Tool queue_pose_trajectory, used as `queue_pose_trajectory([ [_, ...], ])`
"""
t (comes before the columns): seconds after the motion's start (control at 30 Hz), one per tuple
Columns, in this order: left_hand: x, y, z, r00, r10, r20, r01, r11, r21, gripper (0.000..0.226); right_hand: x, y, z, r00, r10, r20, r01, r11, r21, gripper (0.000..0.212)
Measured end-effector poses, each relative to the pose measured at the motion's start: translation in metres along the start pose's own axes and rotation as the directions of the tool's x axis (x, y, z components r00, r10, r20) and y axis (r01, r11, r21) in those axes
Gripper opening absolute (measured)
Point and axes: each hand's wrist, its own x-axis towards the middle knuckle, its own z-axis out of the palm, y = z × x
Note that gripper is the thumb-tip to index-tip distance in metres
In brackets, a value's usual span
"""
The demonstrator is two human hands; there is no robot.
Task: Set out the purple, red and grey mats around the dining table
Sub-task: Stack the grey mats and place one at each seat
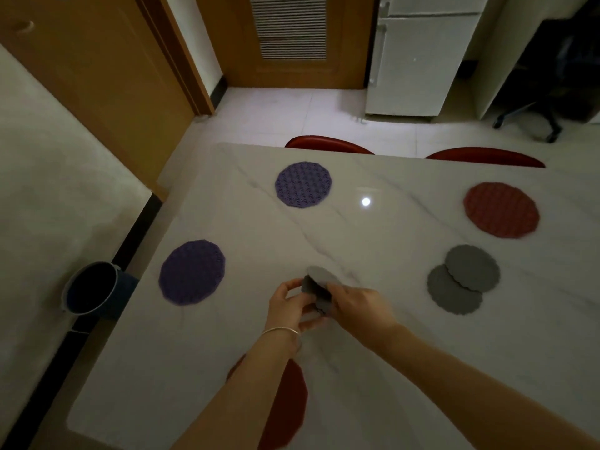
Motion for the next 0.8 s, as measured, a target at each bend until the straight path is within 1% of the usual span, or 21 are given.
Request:
queue_pose_trajectory([
  [0.03, -0.002, -0.003, 0.006, 1.0, -0.003, -0.005, 0.003, 1.0, 0.003, 0.027, -0.007, -0.001, -0.002, 1.0, 0.011, 0.003, -0.011, 1.0, 0.021, 0.022],
  [0.1, -0.005, -0.009, 0.017, 1.0, -0.009, -0.009, 0.009, 1.0, -0.005, 0.023, -0.019, 0.0, -0.008, 0.999, -0.006, -0.034, 0.006, 1.0, 0.007, 0.019],
  [0.17, -0.009, -0.014, 0.027, 1.0, -0.025, -0.008, 0.025, 1.0, -0.01, 0.019, -0.029, 0.004, -0.014, 0.999, -0.03, -0.041, 0.031, 0.999, 0.027, 0.022],
  [0.27, -0.012, -0.022, 0.039, 0.999, 0.033, -0.03, -0.032, 0.998, 0.049, 0.026, -0.038, 0.019, -0.025, 0.996, -0.089, -0.001, 0.089, 0.986, 0.142, 0.027],
  [0.3, -0.012, -0.024, 0.042, 0.998, 0.052, -0.035, -0.05, 0.997, 0.063, 0.029, -0.039, 0.027, -0.026, 0.998, -0.054, -0.021, 0.056, 0.987, 0.148, 0.028],
  [0.33, -0.012, -0.025, 0.045, 0.997, 0.063, -0.037, -0.06, 0.995, 0.077, 0.03, -0.039, 0.04, -0.027, 0.997, 0.042, -0.06, -0.033, 0.991, 0.133, 0.03],
  [0.37, -0.012, -0.024, 0.047, 0.997, 0.071, -0.035, -0.067, 0.994, 0.092, 0.03, -0.037, 0.056, -0.029, 0.979, 0.181, -0.094, -0.171, 0.979, 0.108, 0.034],
  [0.4, -0.013, -0.024, 0.05, 0.997, 0.075, -0.023, -0.073, 0.992, 0.105, 0.029, -0.035, 0.075, -0.032, 0.935, 0.336, -0.113, -0.327, 0.941, 0.091, 0.041],
  [0.43, -0.013, -0.023, 0.054, 0.997, 0.077, 0.0, -0.077, 0.991, 0.114, 0.028, -0.036, 0.095, -0.038, 0.872, 0.477, -0.109, -0.472, 0.879, 0.073, 0.047],
  [0.47, -0.014, -0.022, 0.059, 0.997, 0.078, 0.028, -0.081, 0.989, 0.12, 0.027, -0.039, 0.115, -0.044, 0.809, 0.582, -0.085, -0.581, 0.813, 0.04, 0.052],
  [0.5, -0.015, -0.02, 0.064, 0.995, 0.078, 0.055, -0.085, 0.988, 0.126, 0.027, -0.044, 0.133, -0.049, 0.757, 0.651, -0.054, -0.652, 0.758, 0.001, 0.055],
  [0.53, -0.016, -0.019, 0.07, 0.994, 0.078, 0.078, -0.088, 0.987, 0.132, 0.028, -0.05, 0.149, -0.053, 0.72, 0.694, -0.025, -0.694, 0.719, -0.04, 0.058],
  [0.57, -0.016, -0.019, 0.076, 0.992, 0.077, 0.098, -0.09, 0.987, 0.137, 0.028, -0.056, 0.163, -0.057, 0.698, 0.716, 0.0, -0.714, 0.695, -0.082, 0.062],
  [0.6, -0.016, -0.018, 0.082, 0.99, 0.074, 0.118, -0.09, 0.986, 0.14, 0.027, -0.061, 0.174, -0.059, 0.694, 0.72, 0.021, -0.713, 0.691, -0.119, 0.063],
  [0.67, -0.016, -0.019, 0.092, 0.986, 0.066, 0.153, -0.088, 0.986, 0.143, 0.027, -0.067, 0.19, -0.058, 0.731, 0.679, 0.068, -0.656, 0.727, -0.203, 0.058],
  [0.73, -0.015, -0.022, 0.101, 0.983, 0.056, 0.172, -0.082, 0.986, 0.146, 0.025, -0.068, 0.194, -0.058, 0.792, 0.597, 0.128, -0.529, 0.776, -0.343, 0.043],
  [0.8, -0.014, -0.027, 0.107, 0.984, 0.043, 0.175, -0.07, 0.985, 0.155, 0.023, -0.067, 0.194, -0.058, 0.844, 0.512, 0.156, -0.4, 0.797, -0.452, 0.031],
])
